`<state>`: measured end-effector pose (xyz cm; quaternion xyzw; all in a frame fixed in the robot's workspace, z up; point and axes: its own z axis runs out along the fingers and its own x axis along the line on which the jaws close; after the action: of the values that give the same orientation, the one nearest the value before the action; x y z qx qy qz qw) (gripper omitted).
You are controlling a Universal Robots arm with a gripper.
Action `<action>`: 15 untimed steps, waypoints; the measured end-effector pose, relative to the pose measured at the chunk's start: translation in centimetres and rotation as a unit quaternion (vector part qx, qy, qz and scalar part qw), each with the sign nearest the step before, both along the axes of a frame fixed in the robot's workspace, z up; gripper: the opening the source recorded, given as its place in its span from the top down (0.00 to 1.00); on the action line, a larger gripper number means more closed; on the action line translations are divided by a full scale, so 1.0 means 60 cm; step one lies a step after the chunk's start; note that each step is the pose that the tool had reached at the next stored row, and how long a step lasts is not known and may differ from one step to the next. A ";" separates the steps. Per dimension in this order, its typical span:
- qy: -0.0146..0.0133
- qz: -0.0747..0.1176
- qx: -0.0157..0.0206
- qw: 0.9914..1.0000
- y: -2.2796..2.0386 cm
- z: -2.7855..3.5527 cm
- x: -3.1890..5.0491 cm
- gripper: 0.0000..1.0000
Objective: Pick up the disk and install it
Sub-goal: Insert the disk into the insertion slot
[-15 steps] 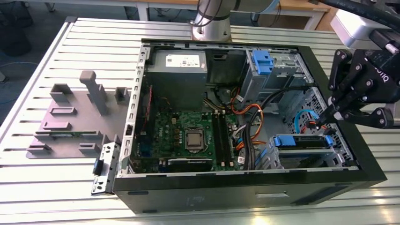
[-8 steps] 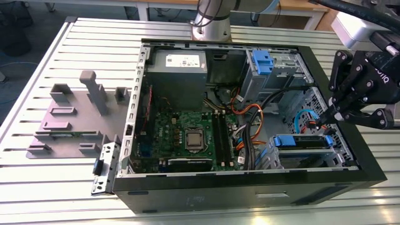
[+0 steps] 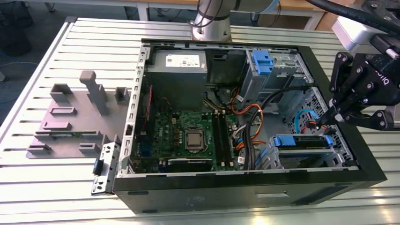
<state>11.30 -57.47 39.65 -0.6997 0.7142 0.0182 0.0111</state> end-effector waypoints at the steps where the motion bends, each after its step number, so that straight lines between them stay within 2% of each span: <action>1: 0.000 0.000 0.000 1.000 0.0000 -0.001 0.001 0.89; 15: 0.000 -0.001 0.000 1.000 0.0000 -0.010 0.009 0.89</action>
<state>11.82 -57.46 39.05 -0.6988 0.7150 0.0182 0.0111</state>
